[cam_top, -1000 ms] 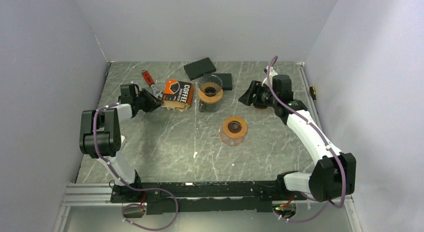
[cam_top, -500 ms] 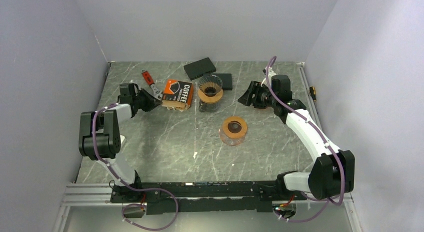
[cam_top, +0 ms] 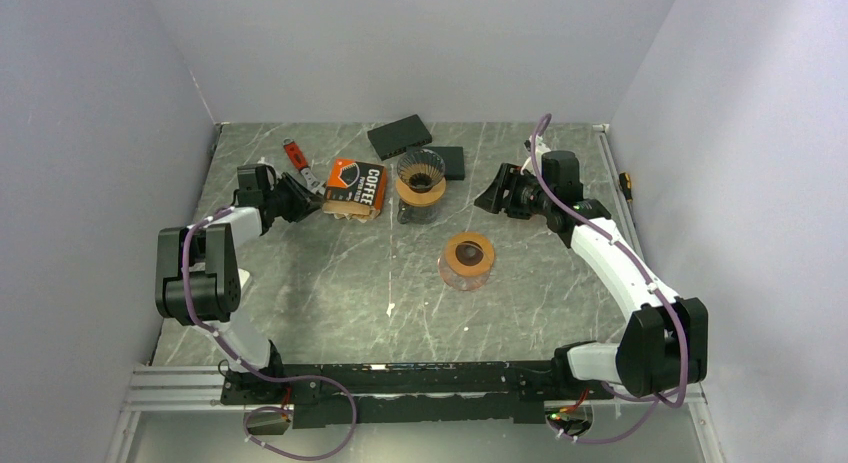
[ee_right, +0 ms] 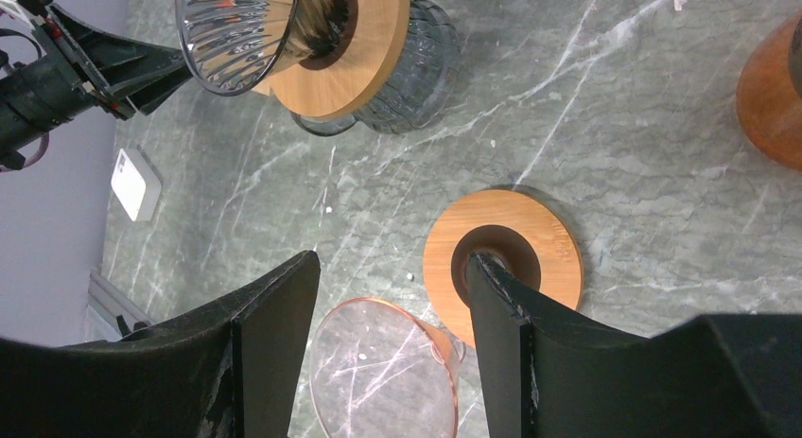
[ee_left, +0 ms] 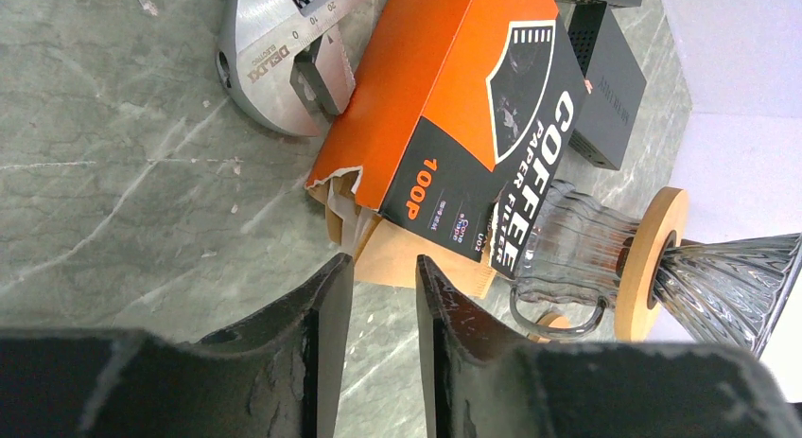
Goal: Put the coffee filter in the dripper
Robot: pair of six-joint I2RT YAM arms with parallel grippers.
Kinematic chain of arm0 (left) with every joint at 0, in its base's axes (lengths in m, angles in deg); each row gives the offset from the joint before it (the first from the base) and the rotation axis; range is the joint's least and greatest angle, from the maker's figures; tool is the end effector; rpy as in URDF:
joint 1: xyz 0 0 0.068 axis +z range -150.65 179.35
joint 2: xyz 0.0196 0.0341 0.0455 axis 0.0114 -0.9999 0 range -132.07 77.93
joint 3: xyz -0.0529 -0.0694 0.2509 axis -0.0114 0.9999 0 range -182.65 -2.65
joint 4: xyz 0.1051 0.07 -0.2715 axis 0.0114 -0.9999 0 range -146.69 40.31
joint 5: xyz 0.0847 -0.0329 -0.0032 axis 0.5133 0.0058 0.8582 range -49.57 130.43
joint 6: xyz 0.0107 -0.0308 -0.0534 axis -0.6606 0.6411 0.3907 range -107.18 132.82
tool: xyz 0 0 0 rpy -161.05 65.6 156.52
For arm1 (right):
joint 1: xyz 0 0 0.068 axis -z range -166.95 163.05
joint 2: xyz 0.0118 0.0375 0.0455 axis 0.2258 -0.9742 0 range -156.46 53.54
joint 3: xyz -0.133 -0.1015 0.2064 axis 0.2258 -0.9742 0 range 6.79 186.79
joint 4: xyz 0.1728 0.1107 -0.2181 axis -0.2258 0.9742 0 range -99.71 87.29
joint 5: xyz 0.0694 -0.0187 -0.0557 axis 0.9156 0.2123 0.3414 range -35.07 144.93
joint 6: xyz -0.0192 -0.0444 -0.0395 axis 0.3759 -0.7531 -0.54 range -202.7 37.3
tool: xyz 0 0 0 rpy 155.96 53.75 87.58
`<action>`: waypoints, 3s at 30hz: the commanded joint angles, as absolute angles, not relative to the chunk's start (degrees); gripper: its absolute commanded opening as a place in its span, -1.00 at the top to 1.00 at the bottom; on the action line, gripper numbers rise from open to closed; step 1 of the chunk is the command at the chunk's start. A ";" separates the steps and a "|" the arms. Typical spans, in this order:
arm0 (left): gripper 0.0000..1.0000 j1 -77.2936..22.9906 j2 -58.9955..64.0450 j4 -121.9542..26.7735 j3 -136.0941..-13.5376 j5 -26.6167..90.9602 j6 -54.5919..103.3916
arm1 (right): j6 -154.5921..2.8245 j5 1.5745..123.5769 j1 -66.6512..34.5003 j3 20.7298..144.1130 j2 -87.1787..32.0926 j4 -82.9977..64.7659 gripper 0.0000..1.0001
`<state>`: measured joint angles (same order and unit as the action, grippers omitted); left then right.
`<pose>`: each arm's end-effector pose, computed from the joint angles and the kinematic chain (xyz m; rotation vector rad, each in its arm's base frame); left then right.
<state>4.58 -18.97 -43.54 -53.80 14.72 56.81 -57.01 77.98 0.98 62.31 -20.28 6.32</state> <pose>0.3832 0.0143 0.1313 -0.7374 2.2064 -0.8592 0.3241 0.0883 0.2611 0.0258 2.2298 0.8064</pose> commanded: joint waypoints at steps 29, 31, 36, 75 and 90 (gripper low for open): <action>-0.03 3.13 -20.78 -40.19 -54.42 14.60 57.06 | -57.12 78.14 1.19 61.53 -19.09 3.89 -0.26; 0.09 3.11 -21.22 -39.51 -54.41 14.13 57.51 | -57.19 78.14 1.19 61.54 -19.10 3.95 -0.26; 0.40 3.13 -20.52 -38.83 -53.86 14.25 57.95 | -57.21 77.96 1.14 61.54 -18.89 4.17 -0.26; 0.92 2.16 -7.20 -48.77 -48.10 17.60 53.03 | -56.40 79.15 1.19 61.54 -19.09 3.11 -0.27; 0.26 1.23 -21.14 -38.43 -53.44 11.85 58.22 | -57.34 78.07 1.19 62.20 -19.24 4.16 -0.27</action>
<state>2.00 -20.35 -43.41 -50.46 14.02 56.39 -56.74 78.03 0.98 61.35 -20.28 6.12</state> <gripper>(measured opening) 0.383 0.632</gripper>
